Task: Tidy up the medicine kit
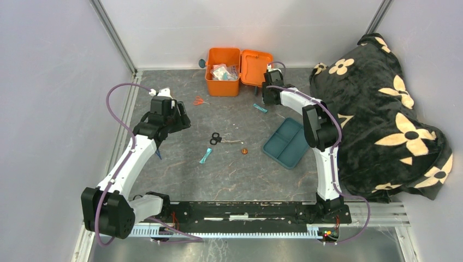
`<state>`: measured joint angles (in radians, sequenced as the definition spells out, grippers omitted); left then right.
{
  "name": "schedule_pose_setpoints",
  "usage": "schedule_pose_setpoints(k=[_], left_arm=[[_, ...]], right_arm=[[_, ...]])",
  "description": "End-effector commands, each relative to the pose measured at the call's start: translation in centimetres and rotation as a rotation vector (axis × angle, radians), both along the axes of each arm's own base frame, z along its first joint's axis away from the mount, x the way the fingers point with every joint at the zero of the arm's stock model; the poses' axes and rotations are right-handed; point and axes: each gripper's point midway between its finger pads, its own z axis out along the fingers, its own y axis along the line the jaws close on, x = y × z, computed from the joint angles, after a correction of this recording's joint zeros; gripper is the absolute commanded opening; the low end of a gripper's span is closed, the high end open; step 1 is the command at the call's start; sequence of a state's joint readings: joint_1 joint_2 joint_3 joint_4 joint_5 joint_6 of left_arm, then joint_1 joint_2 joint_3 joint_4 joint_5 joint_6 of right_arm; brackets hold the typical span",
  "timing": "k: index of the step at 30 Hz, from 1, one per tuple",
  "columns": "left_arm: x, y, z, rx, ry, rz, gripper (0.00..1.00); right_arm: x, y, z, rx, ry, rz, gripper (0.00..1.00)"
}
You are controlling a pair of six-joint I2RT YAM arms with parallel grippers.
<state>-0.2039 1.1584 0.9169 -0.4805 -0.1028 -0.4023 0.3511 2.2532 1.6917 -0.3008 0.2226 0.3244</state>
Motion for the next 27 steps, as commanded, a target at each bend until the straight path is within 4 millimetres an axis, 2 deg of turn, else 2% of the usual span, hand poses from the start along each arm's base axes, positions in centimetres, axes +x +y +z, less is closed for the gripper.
schedule_pose_setpoints(k=[1, 4, 9, 12, 19, 23, 27], left_arm=[[0.7, 0.3, 1.8, 0.009, -0.066, -0.007, 0.71], [0.8, 0.3, 1.8, 0.008, -0.067, -0.006, 0.71], [0.8, 0.3, 1.8, 0.002, -0.065, -0.006, 0.71], [0.9, 0.4, 1.8, -0.004, -0.065, -0.007, 0.71], [0.9, 0.3, 1.7, -0.011, -0.064, -0.010, 0.71], [0.9, 0.3, 1.8, -0.015, -0.066, -0.014, 0.71], [0.8, 0.2, 1.9, -0.022, -0.071, -0.018, 0.71]], right_arm=[[0.9, 0.1, 0.0, -0.002, -0.018, 0.006, 0.47], [0.9, 0.1, 0.3, -0.003, -0.024, 0.019, 0.44], [0.8, 0.2, 1.9, 0.003, -0.059, 0.031, 0.38], [0.9, 0.2, 3.6, 0.011, -0.095, 0.040, 0.37], [0.7, 0.0, 9.4, 0.037, -0.201, 0.045, 0.35], [-1.0, -0.9, 12.1, 0.040, -0.240, 0.028, 0.35], [-4.4, -2.9, 12.8, 0.022, -0.241, -0.015, 0.35]])
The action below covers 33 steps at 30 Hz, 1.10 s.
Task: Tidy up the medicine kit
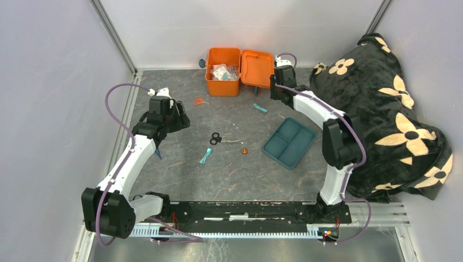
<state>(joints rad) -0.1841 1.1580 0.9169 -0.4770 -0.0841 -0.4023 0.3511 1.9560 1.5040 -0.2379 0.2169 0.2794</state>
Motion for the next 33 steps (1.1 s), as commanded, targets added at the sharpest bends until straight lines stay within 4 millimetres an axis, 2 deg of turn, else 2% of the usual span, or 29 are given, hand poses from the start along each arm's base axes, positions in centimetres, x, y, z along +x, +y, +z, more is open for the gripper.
schedule_pose_setpoints(k=[1, 7, 12, 23, 33], left_arm=[[0.7, -0.2, 1.9, -0.011, -0.071, -0.026, 0.71], [0.6, -0.4, 2.1, -0.021, -0.080, -0.033, 0.71], [0.6, -0.5, 2.1, -0.026, -0.082, -0.039, 0.72], [0.5, -0.2, 2.0, -0.016, -0.080, -0.027, 0.75], [0.5, 0.0, 2.1, -0.011, -0.082, -0.018, 0.78]], right_arm=[[-3.1, -2.5, 3.3, -0.006, -0.072, -0.060, 0.35], [-8.4, -5.8, 2.5, -0.028, -0.044, -0.101, 0.35], [-10.4, -7.4, 0.8, -0.047, -0.004, -0.103, 0.35], [-11.0, -6.7, -3.9, -0.053, 0.127, -0.031, 0.36], [-10.6, -6.8, -6.5, -0.100, 0.202, -0.017, 0.41]])
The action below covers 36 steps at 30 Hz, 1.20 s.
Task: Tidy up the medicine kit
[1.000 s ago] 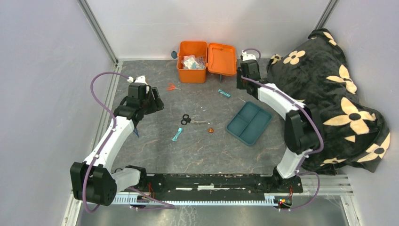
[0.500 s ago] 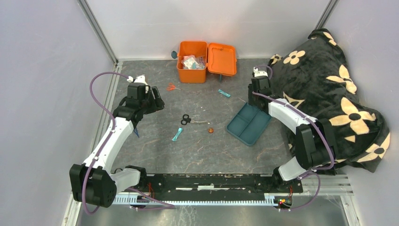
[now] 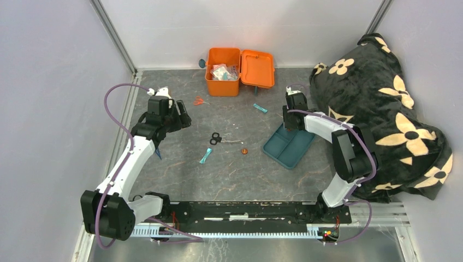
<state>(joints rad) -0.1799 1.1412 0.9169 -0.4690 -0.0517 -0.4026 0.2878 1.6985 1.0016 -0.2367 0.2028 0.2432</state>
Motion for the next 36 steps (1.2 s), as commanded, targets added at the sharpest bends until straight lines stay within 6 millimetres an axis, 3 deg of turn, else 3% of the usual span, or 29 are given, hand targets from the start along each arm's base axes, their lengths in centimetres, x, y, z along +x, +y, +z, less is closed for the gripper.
schedule_pose_setpoints(k=[1, 8, 12, 15, 18, 26, 30, 36], left_arm=[[0.5, 0.4, 1.4, 0.014, -0.062, 0.003, 0.78], [0.4, 0.5, 1.6, 0.014, -0.067, 0.006, 0.80], [0.4, 0.5, 1.6, 0.016, -0.069, 0.008, 0.81], [0.4, 0.6, 1.6, 0.018, -0.069, 0.013, 0.81], [0.4, 0.8, 1.7, 0.021, -0.071, 0.019, 0.82], [0.3, 1.0, 1.7, 0.027, -0.074, 0.031, 0.91], [0.3, 1.1, 1.7, 0.028, -0.073, 0.034, 0.93], [0.3, 0.9, 1.5, 0.024, -0.067, 0.028, 0.94]], right_arm=[[1.6, 0.2, 0.8, -0.012, -0.027, 0.013, 0.42], [1.6, 0.2, 1.3, -0.009, -0.032, 0.012, 0.52], [1.6, 0.3, 4.1, 0.011, -0.092, 0.009, 0.53], [0.9, 1.4, 6.4, 0.062, -0.141, 0.039, 0.53], [-1.1, 3.7, 7.3, 0.086, -0.148, 0.109, 0.55], [-8.3, 11.9, 5.5, 0.151, -0.075, 0.334, 0.63], [-10.0, 15.2, 4.7, 0.190, -0.058, 0.402, 0.65], [-10.8, 18.6, 3.4, 0.174, -0.020, 0.482, 0.70]])
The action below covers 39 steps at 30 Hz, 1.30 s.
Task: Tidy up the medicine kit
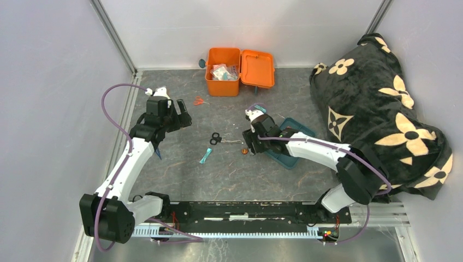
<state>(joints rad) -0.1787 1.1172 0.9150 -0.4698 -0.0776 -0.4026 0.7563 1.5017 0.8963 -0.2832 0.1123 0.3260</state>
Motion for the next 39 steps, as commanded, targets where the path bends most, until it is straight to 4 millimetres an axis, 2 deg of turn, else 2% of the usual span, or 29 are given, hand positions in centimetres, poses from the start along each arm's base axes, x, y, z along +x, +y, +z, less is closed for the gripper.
schedule_pose_setpoints(k=[1, 11, 18, 27, 35, 39], left_arm=[[0.4, 0.4, 0.8, 0.012, -0.043, 0.007, 0.95], [0.5, 0.1, 0.8, 0.004, -0.040, -0.007, 0.95], [0.5, 0.1, 0.8, 0.003, -0.040, -0.008, 0.95], [0.5, 0.0, 0.8, 0.003, -0.041, -0.010, 0.96], [0.5, 0.2, 0.8, 0.008, -0.041, -0.001, 0.96], [0.4, 0.2, 0.8, 0.008, -0.037, -0.002, 0.96]], right_arm=[[0.7, 3.3, 0.5, 0.038, -0.021, 0.033, 0.70], [1.1, 5.5, -2.1, -0.047, 0.010, 0.082, 0.69], [1.0, 5.6, -3.4, -0.081, 0.032, 0.094, 0.66], [1.0, 5.8, -4.7, -0.099, 0.051, 0.102, 0.56], [1.0, 5.6, -4.7, -0.113, 0.046, 0.100, 0.44], [1.2, 5.8, -3.4, -0.086, 0.019, 0.100, 0.37]])
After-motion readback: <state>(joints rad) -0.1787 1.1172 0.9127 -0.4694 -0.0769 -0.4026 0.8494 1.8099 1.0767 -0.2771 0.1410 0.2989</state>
